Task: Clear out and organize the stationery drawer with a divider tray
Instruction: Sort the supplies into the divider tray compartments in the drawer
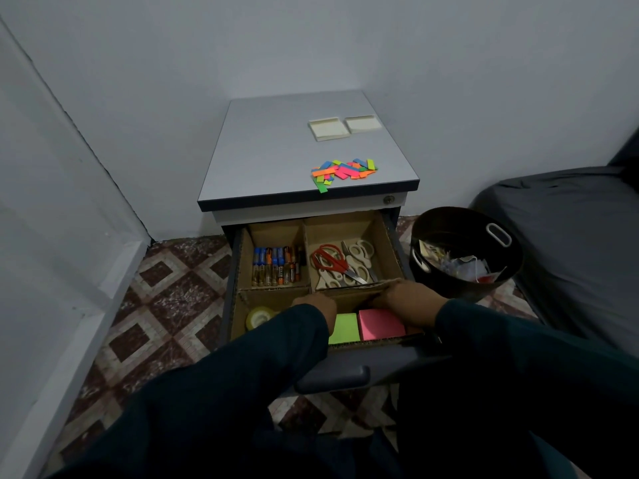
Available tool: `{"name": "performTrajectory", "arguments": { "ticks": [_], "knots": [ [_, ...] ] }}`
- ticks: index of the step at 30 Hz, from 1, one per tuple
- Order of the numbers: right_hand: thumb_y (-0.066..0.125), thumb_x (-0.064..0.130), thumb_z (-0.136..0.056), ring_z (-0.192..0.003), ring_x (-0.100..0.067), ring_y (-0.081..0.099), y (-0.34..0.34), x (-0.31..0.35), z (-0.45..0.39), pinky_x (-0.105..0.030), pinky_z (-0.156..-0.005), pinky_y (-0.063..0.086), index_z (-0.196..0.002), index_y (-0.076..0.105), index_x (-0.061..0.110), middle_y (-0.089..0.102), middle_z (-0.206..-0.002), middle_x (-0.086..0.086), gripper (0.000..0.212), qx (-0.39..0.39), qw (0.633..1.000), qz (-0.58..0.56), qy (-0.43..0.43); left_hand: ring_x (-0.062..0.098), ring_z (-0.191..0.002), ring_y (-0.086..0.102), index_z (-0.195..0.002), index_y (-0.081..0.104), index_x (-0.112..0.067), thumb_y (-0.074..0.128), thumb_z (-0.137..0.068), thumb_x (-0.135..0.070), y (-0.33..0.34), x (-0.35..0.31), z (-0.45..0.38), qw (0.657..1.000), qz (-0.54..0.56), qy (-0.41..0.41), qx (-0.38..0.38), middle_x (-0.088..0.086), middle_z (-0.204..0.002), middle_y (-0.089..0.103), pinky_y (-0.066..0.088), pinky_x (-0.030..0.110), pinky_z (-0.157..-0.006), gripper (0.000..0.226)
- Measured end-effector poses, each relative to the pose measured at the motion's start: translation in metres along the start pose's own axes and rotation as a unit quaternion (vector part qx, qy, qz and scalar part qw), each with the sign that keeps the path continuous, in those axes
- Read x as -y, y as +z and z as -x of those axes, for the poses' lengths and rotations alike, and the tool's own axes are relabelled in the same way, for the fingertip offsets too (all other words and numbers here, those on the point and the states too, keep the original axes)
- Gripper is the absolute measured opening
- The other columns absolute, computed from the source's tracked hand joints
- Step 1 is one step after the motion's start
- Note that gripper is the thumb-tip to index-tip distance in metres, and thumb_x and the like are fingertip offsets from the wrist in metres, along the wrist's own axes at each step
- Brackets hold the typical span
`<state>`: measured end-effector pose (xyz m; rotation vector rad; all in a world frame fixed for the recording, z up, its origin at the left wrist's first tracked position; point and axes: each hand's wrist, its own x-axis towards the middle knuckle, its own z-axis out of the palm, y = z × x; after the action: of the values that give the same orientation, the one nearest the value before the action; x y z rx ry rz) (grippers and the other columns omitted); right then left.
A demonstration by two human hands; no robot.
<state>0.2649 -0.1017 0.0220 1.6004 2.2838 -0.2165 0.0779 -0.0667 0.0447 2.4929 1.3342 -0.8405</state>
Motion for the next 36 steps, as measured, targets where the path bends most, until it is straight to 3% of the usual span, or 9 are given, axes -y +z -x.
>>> {"name": "performTrajectory", "arguments": {
  "ticks": [2, 6, 14, 18, 22, 26, 29, 31, 36],
  "knots": [
    [0.043, 0.015, -0.097, -0.123, -0.023, 0.051, 0.003, -0.001, -0.001, -0.039, -0.103, 0.044, -0.14, 0.036, 0.032, 0.05, -0.138, -0.005, 0.047, -0.006, 1.0, -0.008, 0.012, 0.026, -0.109, 0.058, -0.119, 0.057, -0.005, 0.053, -0.09, -0.008, 0.001, -0.001, -0.002, 1.0, 0.0, 0.003, 0.015, 0.011, -0.122, 0.058, 0.045, 0.032, -0.076, 0.03],
    [0.041, 0.016, -0.097, -0.119, -0.021, 0.052, -0.003, 0.004, 0.0, -0.033, -0.105, 0.035, -0.124, 0.056, 0.022, 0.057, -0.128, -0.002, 0.031, 0.035, 0.998, 0.06, -0.008, 0.026, -0.112, 0.057, -0.123, 0.056, -0.006, 0.054, -0.09, -0.009, 0.001, 0.001, -0.003, 1.0, -0.003, 0.009, 0.022, 0.012, -0.125, 0.056, 0.045, 0.032, -0.076, 0.033],
    [0.042, 0.019, -0.097, -0.126, -0.022, 0.046, -0.005, 0.005, 0.001, -0.038, -0.112, 0.026, -0.129, 0.055, 0.024, 0.054, -0.133, -0.001, 0.035, 0.079, 0.989, 0.122, -0.028, 0.028, -0.115, 0.055, -0.122, 0.056, -0.001, 0.049, -0.093, -0.007, -0.003, -0.001, -0.002, 0.999, 0.007, 0.014, 0.042, 0.014, -0.127, 0.056, 0.047, 0.035, -0.089, 0.03],
    [0.042, 0.015, -0.097, -0.125, -0.019, 0.048, -0.003, 0.001, 0.002, -0.035, -0.11, 0.033, -0.128, 0.056, 0.024, 0.054, -0.134, -0.001, 0.034, 0.045, 0.998, 0.032, -0.025, 0.027, -0.103, 0.059, -0.117, 0.058, 0.002, 0.045, -0.094, -0.008, -0.006, 0.004, -0.002, 0.998, 0.035, 0.02, 0.04, 0.015, -0.12, 0.059, 0.049, 0.034, -0.084, 0.028],
    [0.044, 0.008, -0.096, -0.119, -0.016, 0.052, -0.018, 0.005, 0.008, -0.026, -0.102, 0.04, -0.125, 0.057, 0.022, 0.054, -0.132, -0.001, 0.035, 0.014, 0.993, -0.12, 0.014, 0.025, -0.092, 0.057, -0.116, 0.058, 0.002, 0.046, -0.097, -0.019, -0.012, 0.012, 0.002, 0.998, 0.049, 0.041, 0.006, 0.013, -0.095, 0.059, 0.046, 0.033, -0.075, 0.031],
    [0.047, 0.006, -0.095, -0.114, -0.015, 0.056, -0.041, 0.007, 0.012, -0.021, -0.094, 0.041, -0.122, 0.058, 0.017, 0.059, -0.124, -0.003, 0.031, -0.014, 0.984, -0.177, 0.024, 0.02, -0.089, 0.054, -0.116, 0.061, -0.006, 0.051, -0.095, -0.027, -0.028, 0.025, 0.004, 0.993, 0.093, 0.062, -0.048, 0.008, -0.105, 0.061, 0.048, 0.032, -0.082, 0.032],
    [0.05, 0.009, -0.095, -0.112, -0.015, 0.056, -0.062, 0.003, 0.013, -0.023, -0.094, 0.042, -0.12, 0.059, 0.014, 0.06, -0.122, -0.004, 0.027, -0.045, 0.98, -0.191, 0.033, 0.015, -0.085, 0.051, -0.087, 0.06, -0.017, 0.051, -0.094, -0.023, -0.043, 0.036, 0.001, 0.985, 0.139, 0.061, -0.08, 0.0, -0.087, 0.052, 0.044, 0.027, -0.073, 0.013],
    [0.051, 0.007, -0.094, -0.111, -0.012, 0.057, -0.076, -0.001, 0.011, -0.021, -0.094, 0.043, -0.117, 0.06, 0.013, 0.061, -0.121, -0.002, 0.026, -0.067, 0.975, -0.209, 0.044, 0.014, -0.077, 0.051, -0.068, 0.047, -0.022, 0.051, -0.093, -0.021, -0.056, 0.044, 0.001, 0.978, 0.171, 0.051, -0.113, -0.003, -0.075, 0.048, 0.039, 0.024, -0.065, 0.025],
    [0.049, 0.005, -0.094, -0.109, -0.009, 0.057, -0.111, -0.016, 0.001, -0.014, -0.091, 0.04, -0.112, 0.062, 0.014, 0.063, -0.118, -0.001, 0.024, -0.103, 0.967, -0.226, 0.061, 0.017, -0.076, 0.054, -0.067, 0.051, -0.018, 0.052, -0.091, -0.023, -0.084, 0.058, 0.0, 0.958, 0.231, 0.024, -0.166, -0.001, -0.072, 0.054, 0.045, 0.028, -0.067, 0.024]
  ]
}}
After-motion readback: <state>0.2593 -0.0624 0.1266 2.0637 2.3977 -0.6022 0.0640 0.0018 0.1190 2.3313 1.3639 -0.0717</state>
